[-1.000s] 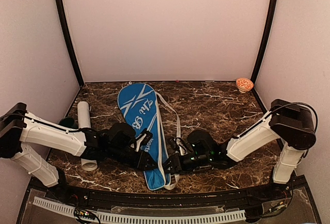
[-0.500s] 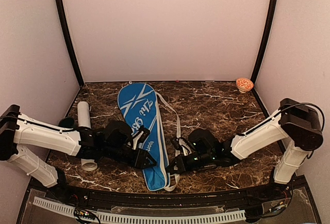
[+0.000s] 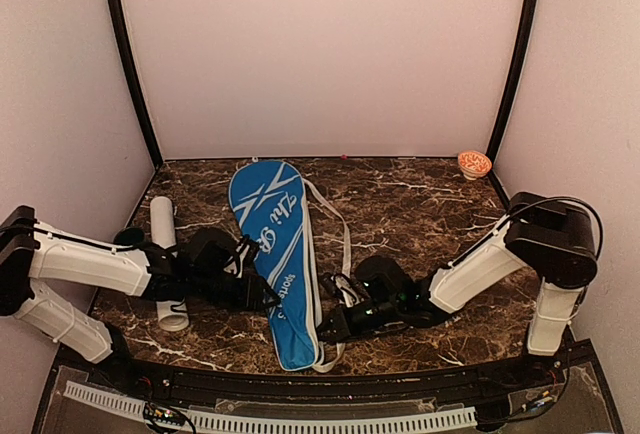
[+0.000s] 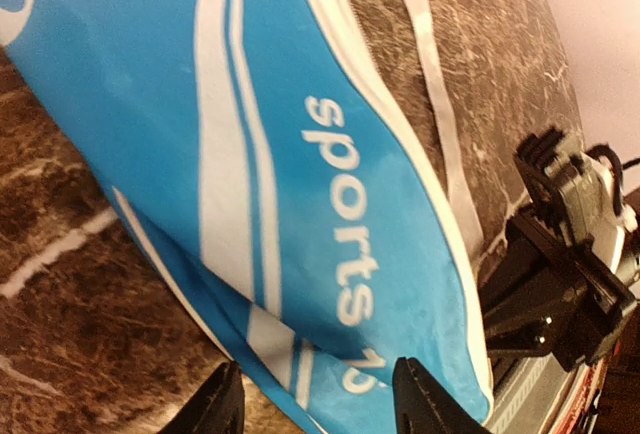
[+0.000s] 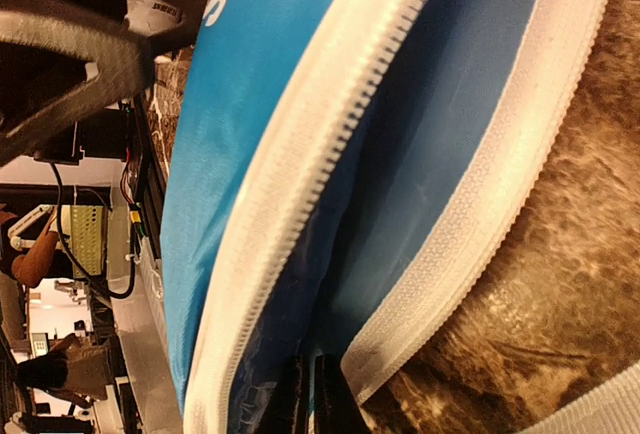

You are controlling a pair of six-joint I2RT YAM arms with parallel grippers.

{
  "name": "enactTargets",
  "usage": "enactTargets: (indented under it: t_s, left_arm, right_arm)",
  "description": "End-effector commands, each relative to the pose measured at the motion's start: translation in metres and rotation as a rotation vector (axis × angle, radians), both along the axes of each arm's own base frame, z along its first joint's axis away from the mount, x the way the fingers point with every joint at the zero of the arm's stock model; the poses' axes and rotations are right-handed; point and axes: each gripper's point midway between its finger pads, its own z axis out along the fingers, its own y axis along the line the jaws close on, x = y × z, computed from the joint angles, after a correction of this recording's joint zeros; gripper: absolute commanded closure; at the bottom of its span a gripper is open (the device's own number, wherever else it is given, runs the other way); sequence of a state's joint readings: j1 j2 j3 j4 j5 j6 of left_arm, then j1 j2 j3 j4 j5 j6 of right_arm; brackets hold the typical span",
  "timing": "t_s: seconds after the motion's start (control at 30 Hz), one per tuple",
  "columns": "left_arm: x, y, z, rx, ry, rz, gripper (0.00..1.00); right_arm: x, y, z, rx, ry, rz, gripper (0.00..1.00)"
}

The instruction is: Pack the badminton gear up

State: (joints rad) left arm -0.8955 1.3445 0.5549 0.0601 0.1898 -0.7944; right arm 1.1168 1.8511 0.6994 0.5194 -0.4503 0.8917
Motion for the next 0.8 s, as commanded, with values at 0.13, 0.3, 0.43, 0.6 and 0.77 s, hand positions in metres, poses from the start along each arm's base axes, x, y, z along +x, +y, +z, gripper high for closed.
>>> enactTargets:
  t_s: [0.13,0.3,0.43,0.6,0.77]
  left_arm:
    - [0.032,0.004,-0.026,0.040,0.030,0.041,0.48]
    - [0.025,-0.018,-0.032,-0.059,0.070,-0.021,0.50]
    - [0.026,-0.032,-0.031,-0.048,0.051,-0.086,0.48]
    - [0.037,-0.026,-0.032,0.045,0.024,-0.087,0.47]
    - [0.054,0.006,-0.025,0.136,-0.025,-0.005,0.47]
  right_arm:
    - [-0.008,0.028,-0.005,0.041,0.018,0.060,0.99]
    - [-0.004,0.040,0.000,0.067,0.002,0.063,1.00]
    - [-0.004,0.063,0.007,0.104,-0.006,0.097,0.99]
    - [-0.002,0.084,0.013,0.127,-0.025,0.112,0.97]
    - [0.007,0.082,0.023,0.121,-0.076,0.080,0.87]
